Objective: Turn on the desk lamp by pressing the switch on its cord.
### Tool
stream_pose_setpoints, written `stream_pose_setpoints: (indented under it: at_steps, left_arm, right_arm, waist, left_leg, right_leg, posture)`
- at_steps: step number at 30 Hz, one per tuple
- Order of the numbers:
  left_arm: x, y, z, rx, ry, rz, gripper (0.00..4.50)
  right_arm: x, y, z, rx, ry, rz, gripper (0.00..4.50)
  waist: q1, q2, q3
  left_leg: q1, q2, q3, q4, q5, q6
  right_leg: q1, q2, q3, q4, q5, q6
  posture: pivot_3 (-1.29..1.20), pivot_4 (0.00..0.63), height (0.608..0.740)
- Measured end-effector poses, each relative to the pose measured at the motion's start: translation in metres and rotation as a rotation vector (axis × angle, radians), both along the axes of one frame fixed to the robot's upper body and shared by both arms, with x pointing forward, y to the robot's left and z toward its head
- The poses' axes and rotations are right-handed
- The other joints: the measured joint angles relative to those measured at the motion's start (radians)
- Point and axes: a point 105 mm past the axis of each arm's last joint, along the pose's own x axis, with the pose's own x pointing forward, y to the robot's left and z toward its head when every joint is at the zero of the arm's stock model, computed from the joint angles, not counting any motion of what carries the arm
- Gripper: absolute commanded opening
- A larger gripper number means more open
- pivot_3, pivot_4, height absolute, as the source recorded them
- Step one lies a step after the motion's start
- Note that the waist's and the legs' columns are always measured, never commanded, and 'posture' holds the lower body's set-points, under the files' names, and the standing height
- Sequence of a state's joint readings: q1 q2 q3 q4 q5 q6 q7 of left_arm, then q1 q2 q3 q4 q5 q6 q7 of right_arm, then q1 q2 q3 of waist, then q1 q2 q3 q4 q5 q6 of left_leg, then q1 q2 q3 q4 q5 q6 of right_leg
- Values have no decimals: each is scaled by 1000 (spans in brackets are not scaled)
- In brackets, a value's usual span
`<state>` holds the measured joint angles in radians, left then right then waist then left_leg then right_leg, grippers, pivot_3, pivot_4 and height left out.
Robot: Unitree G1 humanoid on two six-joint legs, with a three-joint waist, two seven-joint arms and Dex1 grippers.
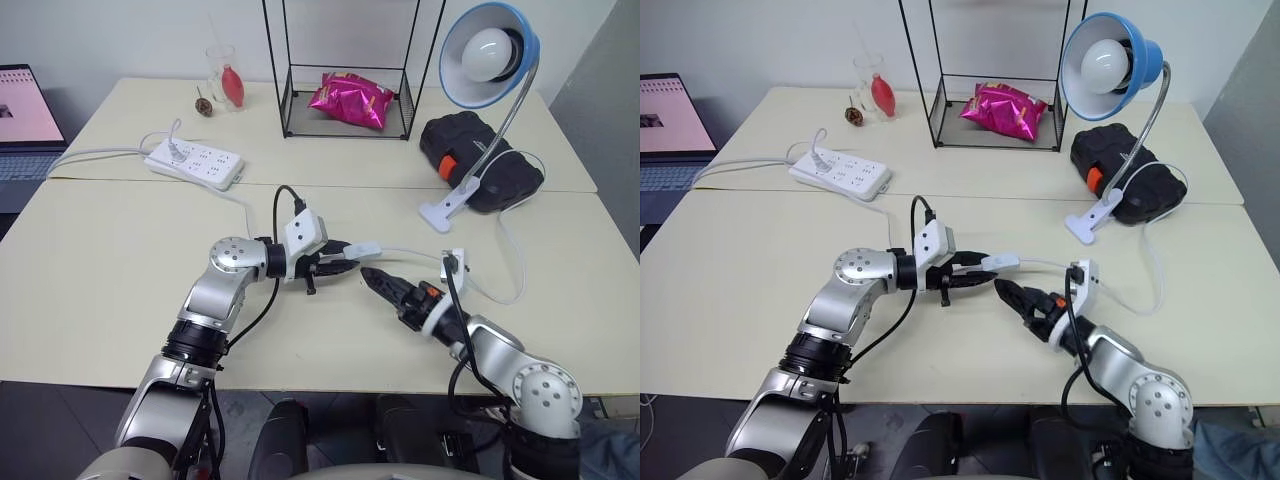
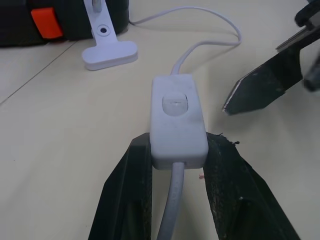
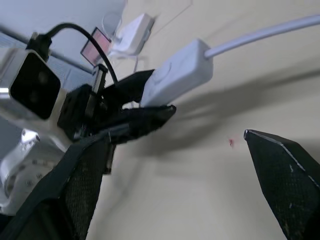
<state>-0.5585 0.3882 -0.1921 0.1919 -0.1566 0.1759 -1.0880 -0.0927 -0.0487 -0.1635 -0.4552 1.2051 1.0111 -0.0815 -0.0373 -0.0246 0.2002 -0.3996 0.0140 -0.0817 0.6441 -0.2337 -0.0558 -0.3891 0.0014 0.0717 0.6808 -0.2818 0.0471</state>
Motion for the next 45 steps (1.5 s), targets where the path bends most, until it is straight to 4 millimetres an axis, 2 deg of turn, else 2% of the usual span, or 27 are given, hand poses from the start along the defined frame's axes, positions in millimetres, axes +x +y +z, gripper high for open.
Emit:
stream_pose_setpoints:
  at_steps: [4,20,38,39,41,42,45]
  left_arm:
    - [1,-1,2,-4,6,23,1070]
    - [5,-10,10,-70,77,119,1070]
    - [5,-12,13,-86,113,148,1070]
    - [5,-13,14,-87,107,144,1070]
    - [4,-14,16,-90,101,138,1070]
    - [3,-14,17,-91,100,135,1070]
    - [2,-15,19,-93,93,129,1070]
  right_arm:
    - [14,11,13,86,6,-14,4500]
    - [32,11,16,195,41,-94,4500]
    - [37,11,9,203,75,-112,4500]
    - [37,11,9,203,74,-112,4137]
    - [38,12,11,203,69,-111,3833]
    - [38,12,12,204,67,-111,3495]
    - [39,12,12,209,69,-116,2885]
  waist:
    - [-1,0,0]
    - [-7,0,0]
    - [-7,0,0]
    - [-7,0,0]
    - [-7,0,0]
    - [-7,0,0]
    - [-7,0,0]
  left_leg:
    - [-1,0,0,-1,0,0]
    - [-1,0,0,-2,0,0]
    - [-1,0,0,-2,0,0]
    - [-1,0,0,-2,0,0]
    - [-1,0,0,-2,0,0]
    - [-1,0,0,-2,0,0]
    - [-1,0,0,-3,0,0]
  right_leg:
    - [0,0,0,-1,0,-1]
    - [-1,0,0,-1,0,0]
    - [-1,0,0,-1,-1,-1]
    - [-1,0,0,-1,-1,-1]
    - [-1,0,0,-1,-1,-1]
    - [-1,0,0,-1,-1,-1]
    - [-1,0,0,-1,-1,-1]
  posture:
    - [0,150,740]
    - [0,150,740]
    - [0,150,740]
    - [0,150,740]
    - [0,150,740]
    - [0,150,740]
    - [0,150,740]
